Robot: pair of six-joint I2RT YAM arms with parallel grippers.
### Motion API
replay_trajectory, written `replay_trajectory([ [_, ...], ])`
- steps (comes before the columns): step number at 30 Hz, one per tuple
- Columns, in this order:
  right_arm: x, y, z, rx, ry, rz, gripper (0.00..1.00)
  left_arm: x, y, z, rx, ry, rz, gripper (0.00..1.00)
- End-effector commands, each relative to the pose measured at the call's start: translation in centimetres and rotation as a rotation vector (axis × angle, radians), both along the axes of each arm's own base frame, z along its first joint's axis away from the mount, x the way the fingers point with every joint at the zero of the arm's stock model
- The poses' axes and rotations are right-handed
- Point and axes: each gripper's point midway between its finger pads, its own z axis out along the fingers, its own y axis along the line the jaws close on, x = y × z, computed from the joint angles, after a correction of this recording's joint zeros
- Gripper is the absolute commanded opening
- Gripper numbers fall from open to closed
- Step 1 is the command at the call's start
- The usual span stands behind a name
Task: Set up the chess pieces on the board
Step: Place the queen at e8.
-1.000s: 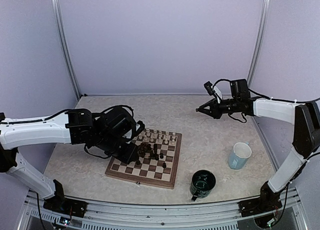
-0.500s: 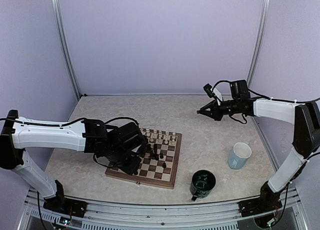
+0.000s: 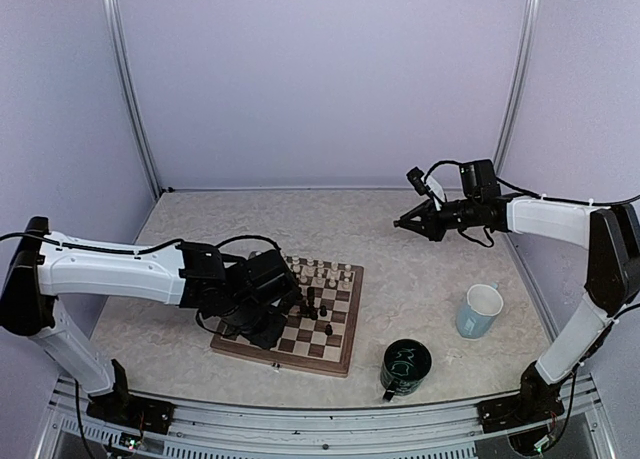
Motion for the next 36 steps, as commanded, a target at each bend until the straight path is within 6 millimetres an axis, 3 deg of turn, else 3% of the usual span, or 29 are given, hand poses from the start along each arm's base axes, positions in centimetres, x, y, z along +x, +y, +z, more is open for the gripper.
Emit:
replay_trajectory([
  [1, -0.4, -0.3, -0.7, -0.005, 0.025, 0.006, 0.00, 0.4, -0.1, -0.9, 0.024, -0.020, 0.002, 0.02],
  [9, -0.4, -0.2, -0.6, -0.001, 0.026, 0.011, 0.00, 0.7, 0.8, -1.2, 0.053, -0.032, 0.022, 0.03],
  [16, -0.4, -0.2, -0.7, -0.001, 0.028, 0.011, 0.00, 0.6, 1.0, -1.3, 0.049, -0.026, 0.027, 0.15],
  [19, -0.5, -0.2, -0.6, -0.001, 0.027, 0.011, 0.00, 0.5, 1.0, -1.2, 0.047, -0.023, 0.029, 0.25],
  [26, -0.5, -0.2, -0.5, 0.000, 0.024, 0.013, 0.00, 0.5, 1.1, -0.4, 0.033, -0.026, 0.037, 0.34],
  [29, -0.6, -0.2, -0.3, 0.002, 0.022, 0.015, 0.00, 1.0, 1.2, 1.1, 0.037, -0.057, 0.048, 0.38],
  [31, -0.7, 0.0, 0.0, 0.007, 0.018, 0.025, 0.00, 1.7, 1.0, 3.2, 0.023, -0.101, 0.052, 0.43],
  [36, -2.3, 2.5, 1.7, -0.056, -0.040, 0.129, 0.00, 5.8, 0.4, 10.9, -0.112, -0.257, 0.095, 0.56],
])
